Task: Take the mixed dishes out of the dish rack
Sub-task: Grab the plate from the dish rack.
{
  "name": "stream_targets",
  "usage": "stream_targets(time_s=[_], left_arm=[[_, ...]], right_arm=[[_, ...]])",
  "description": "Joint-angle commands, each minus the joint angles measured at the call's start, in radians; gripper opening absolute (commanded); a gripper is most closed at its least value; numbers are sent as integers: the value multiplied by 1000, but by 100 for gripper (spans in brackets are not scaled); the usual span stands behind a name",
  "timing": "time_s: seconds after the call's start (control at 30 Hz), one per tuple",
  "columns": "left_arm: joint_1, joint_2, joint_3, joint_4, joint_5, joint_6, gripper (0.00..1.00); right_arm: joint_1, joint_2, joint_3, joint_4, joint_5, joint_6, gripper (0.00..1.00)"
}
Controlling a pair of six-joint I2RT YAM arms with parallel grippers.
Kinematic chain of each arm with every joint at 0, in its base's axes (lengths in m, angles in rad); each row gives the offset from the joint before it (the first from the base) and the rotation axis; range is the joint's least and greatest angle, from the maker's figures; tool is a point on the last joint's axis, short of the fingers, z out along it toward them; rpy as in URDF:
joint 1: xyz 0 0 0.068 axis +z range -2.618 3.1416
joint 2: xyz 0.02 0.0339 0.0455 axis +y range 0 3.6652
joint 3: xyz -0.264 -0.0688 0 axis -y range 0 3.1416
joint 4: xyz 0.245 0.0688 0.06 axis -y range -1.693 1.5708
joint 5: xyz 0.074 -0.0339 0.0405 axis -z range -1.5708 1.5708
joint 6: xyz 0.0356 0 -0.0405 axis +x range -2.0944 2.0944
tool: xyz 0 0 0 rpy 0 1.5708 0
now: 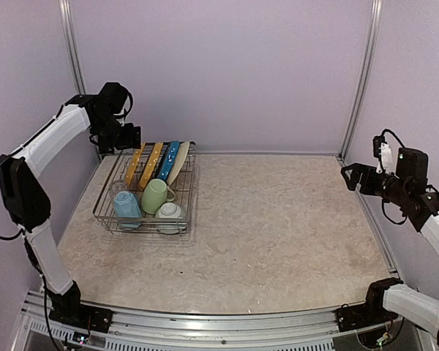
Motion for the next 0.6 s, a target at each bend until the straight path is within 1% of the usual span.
stream_targets(time_s=[0.0,0.07,0.3,0.4,0.5,0.57], left_arm=[[-21,157,147,-118,-168,43,88],[-22,208,189,-117,-187,54,88],[-27,355,311,-119,-182,99,87],[-30,412,358,-128,-223,113,85],[-33,461,399,-141,-270,124,79],[-32,477,405,-133,-290,132,72]], right_arm=[[10,-12,-35,-5,19,-24,100],[8,-16,-45,-2,18,-26,100],[9,-23,-62,9,17,-25,100],[10,-22,-65,14,19,-26,100],[9,-20,-72,22,19,-23,100],[10,-14,-78,28,19,-21,100]])
